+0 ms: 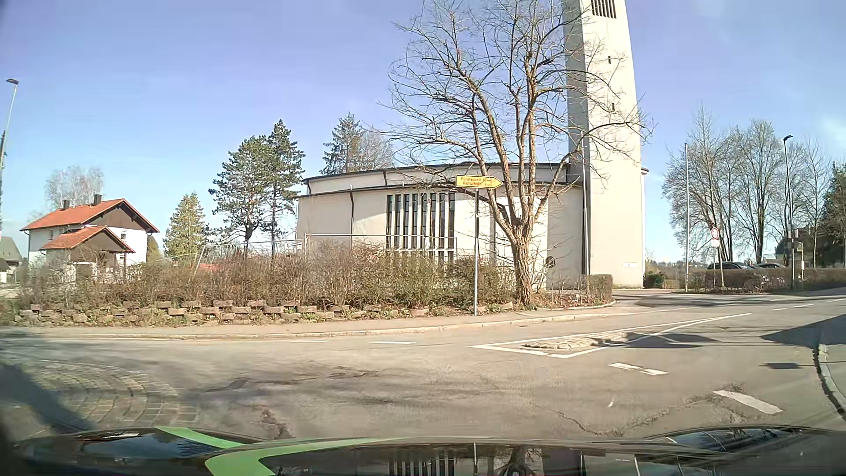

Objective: Follow the waypoints while adhering to traffic rules and regulations

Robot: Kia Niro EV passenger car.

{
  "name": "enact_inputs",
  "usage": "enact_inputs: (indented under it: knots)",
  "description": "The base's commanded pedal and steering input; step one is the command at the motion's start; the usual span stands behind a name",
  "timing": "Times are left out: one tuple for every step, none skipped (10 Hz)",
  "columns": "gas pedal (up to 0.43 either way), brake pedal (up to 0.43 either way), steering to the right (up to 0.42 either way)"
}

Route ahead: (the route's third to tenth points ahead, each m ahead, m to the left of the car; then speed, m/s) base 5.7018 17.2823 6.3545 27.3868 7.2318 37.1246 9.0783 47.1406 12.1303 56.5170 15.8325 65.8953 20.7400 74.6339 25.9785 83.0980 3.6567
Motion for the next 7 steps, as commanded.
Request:
enact_inputs:
  knots:
    - [0.079, 0.000, -0.015]
    - [0.079, 0.000, -0.052]
    - [0.079, 0.000, -0.089]
    - [0.067, 0.000, -0.124]
    - [0.067, 0.000, -0.163]
    - [0.067, 0.000, -0.207]
    - [0.047, 0.000, -0.251]
